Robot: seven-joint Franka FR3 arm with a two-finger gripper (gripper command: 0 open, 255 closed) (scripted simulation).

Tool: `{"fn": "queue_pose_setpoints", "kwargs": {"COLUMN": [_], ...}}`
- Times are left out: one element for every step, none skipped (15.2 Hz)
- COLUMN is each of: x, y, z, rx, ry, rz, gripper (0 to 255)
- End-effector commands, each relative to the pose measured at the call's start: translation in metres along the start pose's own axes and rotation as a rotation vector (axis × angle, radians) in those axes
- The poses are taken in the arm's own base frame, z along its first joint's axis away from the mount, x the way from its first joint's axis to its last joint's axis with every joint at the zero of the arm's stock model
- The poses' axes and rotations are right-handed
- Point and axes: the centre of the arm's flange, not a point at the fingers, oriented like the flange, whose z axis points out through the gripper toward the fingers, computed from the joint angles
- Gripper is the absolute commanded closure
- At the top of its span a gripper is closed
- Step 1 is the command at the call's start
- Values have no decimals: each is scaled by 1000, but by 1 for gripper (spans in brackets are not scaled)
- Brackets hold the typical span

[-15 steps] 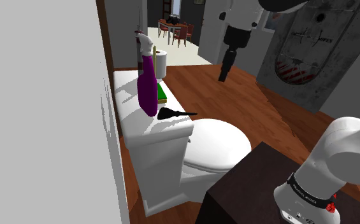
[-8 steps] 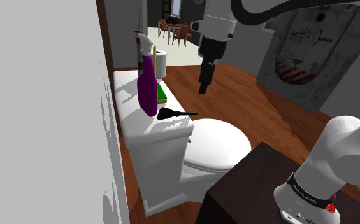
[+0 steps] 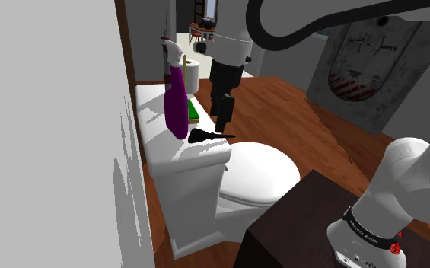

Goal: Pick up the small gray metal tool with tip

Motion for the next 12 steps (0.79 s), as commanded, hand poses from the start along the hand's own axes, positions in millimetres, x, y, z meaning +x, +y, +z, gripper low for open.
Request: {"fn": "queue_pose_setpoints", "kwargs": {"x": [5, 5, 4, 4, 3, 3, 2, 2, 2, 3, 3, 3], "y": [-2, -2, -2, -2, -2, -2, -1, -1, -1, -1, -1, -1], "z": [7, 13, 18, 23, 28, 34, 42, 42, 42, 43, 42, 43], "rx": [3, 3, 3, 3, 3, 3, 3, 3, 3, 3, 3, 3], "ry": [1, 1, 1, 1, 1, 1, 1, 1, 1, 1, 1, 1], "rz": [-19, -19, -19, -19, -19, -19, -19, -19, -19, -19, -19, -19], "gripper": [0, 0, 0, 0, 0, 0, 0, 0, 0, 255, 255, 255]}}
